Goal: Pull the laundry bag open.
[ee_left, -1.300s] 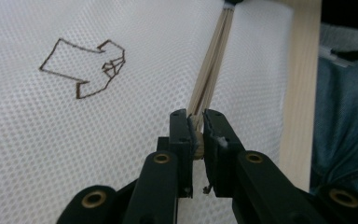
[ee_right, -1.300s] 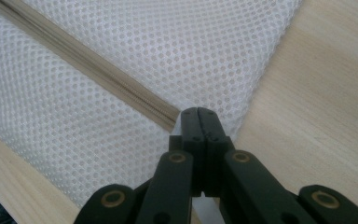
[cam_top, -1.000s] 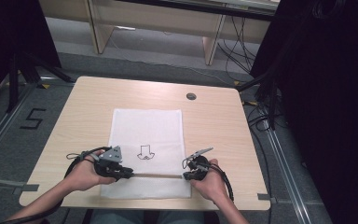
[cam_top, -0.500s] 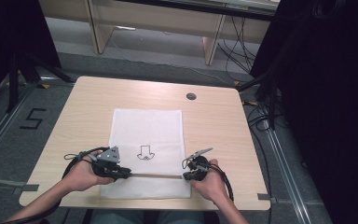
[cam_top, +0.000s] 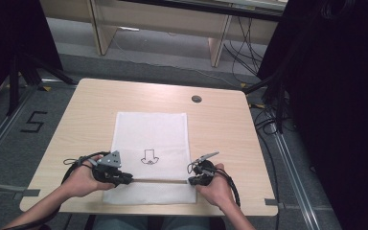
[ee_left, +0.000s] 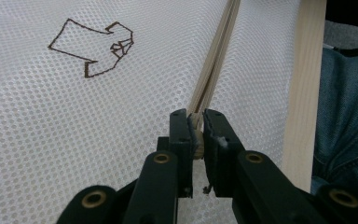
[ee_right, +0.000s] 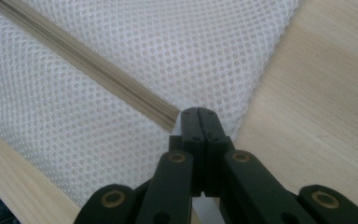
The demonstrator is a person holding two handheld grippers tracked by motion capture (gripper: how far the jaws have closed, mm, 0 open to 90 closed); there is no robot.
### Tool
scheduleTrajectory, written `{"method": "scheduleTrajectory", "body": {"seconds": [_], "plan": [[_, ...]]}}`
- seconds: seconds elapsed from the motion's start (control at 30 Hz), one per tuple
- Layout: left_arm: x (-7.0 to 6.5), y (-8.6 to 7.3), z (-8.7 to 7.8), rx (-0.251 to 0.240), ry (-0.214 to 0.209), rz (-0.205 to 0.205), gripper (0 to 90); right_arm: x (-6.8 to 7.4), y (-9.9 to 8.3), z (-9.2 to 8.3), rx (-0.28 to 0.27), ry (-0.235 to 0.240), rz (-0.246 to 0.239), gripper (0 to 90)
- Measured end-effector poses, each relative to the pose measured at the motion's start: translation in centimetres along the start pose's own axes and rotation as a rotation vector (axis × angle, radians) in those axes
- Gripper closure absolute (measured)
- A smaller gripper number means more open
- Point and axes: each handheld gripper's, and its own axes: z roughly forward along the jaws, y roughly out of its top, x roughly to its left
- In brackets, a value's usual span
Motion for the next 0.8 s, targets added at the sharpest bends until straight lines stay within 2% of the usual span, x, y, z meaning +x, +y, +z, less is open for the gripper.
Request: {"method": "scheduleTrajectory", "body": {"seconds": [0.07,0.1,0.13,0.2,0.23,0.33,0.4,0.5,0.53,0.7,0.8], "plan": [[0.00,-0.02,0.00,0.000,0.000,-0.003,81.9,-0.08,0.00,0.02,-0.002,-0.003,-0.014,90.0],[-0.10,-0.07,0.00,0.000,0.000,-0.025,81.9,0.00,-0.03,-0.01,0.000,-0.004,-0.002,90.0],[-0.03,-0.08,0.01,0.001,-0.006,-0.020,81.9,-0.18,-0.03,0.08,-0.015,-0.008,-0.025,90.0],[0.10,-0.02,-0.06,0.003,-0.011,0.005,81.9,-0.15,-0.02,0.11,-0.017,-0.007,-0.022,90.0],[-0.09,-0.09,-0.03,-0.003,-0.014,-0.026,81.9,-0.09,-0.03,0.08,-0.011,-0.006,-0.014,90.0],[0.08,-0.20,-0.12,0.017,0.001,-0.011,81.9,-0.13,-0.02,0.08,-0.015,-0.007,-0.021,90.0],[0.19,-0.44,-0.28,0.011,-0.002,-0.029,81.9,-0.14,-0.03,0.07,-0.014,-0.008,-0.019,90.0],[0.26,-0.61,-0.56,0.011,0.004,-0.016,81.9,-0.18,-0.02,0.05,-0.011,-0.008,-0.023,90.0],[0.19,-0.64,-0.54,0.008,0.006,-0.030,81.9,-0.18,-0.01,0.06,-0.011,-0.008,-0.024,90.0],[0.20,-0.66,-0.56,0.004,0.001,-0.034,81.9,-0.16,-0.03,0.06,-0.012,-0.008,-0.022,90.0],[0.28,-0.66,-0.62,0.007,0.001,-0.018,81.9,-0.16,-0.04,0.07,-0.015,-0.009,-0.018,90.0]]}}
